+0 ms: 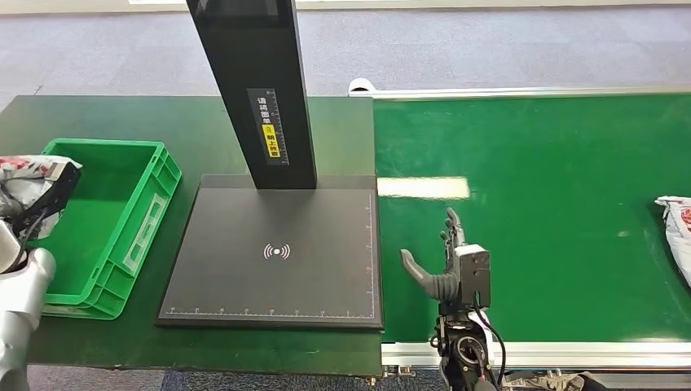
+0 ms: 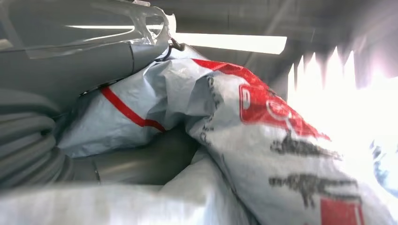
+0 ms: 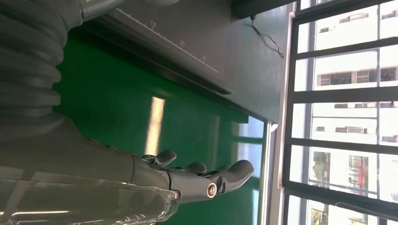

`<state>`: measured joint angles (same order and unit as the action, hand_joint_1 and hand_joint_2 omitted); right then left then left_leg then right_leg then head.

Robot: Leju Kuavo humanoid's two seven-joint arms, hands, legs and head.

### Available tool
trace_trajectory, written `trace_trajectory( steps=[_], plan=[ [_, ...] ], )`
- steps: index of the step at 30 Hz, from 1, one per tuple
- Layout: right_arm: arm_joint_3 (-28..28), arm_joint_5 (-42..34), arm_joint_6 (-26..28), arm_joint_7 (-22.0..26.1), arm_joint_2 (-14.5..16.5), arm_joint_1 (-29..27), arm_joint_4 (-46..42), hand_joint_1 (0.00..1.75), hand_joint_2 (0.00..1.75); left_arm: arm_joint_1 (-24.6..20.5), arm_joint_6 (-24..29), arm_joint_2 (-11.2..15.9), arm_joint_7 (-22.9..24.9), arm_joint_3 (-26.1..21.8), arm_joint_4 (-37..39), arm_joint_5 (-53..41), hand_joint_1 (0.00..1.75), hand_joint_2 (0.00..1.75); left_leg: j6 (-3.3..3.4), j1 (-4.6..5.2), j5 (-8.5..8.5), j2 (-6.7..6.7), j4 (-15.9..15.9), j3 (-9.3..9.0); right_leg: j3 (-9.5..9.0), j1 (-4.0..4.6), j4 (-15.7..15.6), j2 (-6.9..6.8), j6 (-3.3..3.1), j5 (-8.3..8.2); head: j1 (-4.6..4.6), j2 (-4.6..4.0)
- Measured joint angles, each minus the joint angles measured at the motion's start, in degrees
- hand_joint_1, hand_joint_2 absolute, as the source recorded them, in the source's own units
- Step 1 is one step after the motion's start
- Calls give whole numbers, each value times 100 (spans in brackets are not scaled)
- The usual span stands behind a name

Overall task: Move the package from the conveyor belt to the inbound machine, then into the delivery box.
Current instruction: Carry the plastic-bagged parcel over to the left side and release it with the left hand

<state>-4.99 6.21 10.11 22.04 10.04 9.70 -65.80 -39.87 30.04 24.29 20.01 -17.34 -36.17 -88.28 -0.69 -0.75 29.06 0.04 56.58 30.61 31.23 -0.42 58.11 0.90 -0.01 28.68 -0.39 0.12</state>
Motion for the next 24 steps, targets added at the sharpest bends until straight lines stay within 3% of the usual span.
trace_trajectory(
  steps=[4,11,13,15,17,20,24],
  plan=[
    [-51,2,-103,-21,21,224,188,0,175,-190,-1090,127,-183,21,681,7,175,175,0,1,0,-2,0,2,-2,0,0,-1,0,0,2,1],
    [-109,88,-190,-29,82,399,410,0,175,-289,-1307,136,-434,61,1050,11,173,175,0,1,0,-5,0,2,-1,-1,-1,-1,0,0,1,1],
    [-110,111,-198,-29,92,407,451,0,175,-295,-1316,135,-489,69,1086,11,94,175,-1,1,0,-5,0,1,0,0,0,-1,0,0,0,1],
    [-109,134,-203,-28,101,407,485,0,175,-288,-1159,130,-544,73,1100,19,9,87,-1,-1,0,-5,0,0,0,1,1,-1,0,0,0,1],
    [-103,169,-210,-25,110,404,505,0,175,-233,-505,111,-681,67,1058,101,0,0,-2,-3,-1,-5,0,0,0,3,2,-1,0,0,1,1],
    [-93,213,-219,-19,127,397,510,0,175,-119,685,51,-979,23,857,353,0,0,-2,-2,-2,-6,0,1,-1,3,2,-2,0,0,1,1],
    [-85,228,-233,-18,147,393,510,0,175,-41,967,-4,-1088,-13,671,467,0,0,-2,-1,-1,-6,0,1,-1,1,1,-2,0,0,1,1]
  ],
)
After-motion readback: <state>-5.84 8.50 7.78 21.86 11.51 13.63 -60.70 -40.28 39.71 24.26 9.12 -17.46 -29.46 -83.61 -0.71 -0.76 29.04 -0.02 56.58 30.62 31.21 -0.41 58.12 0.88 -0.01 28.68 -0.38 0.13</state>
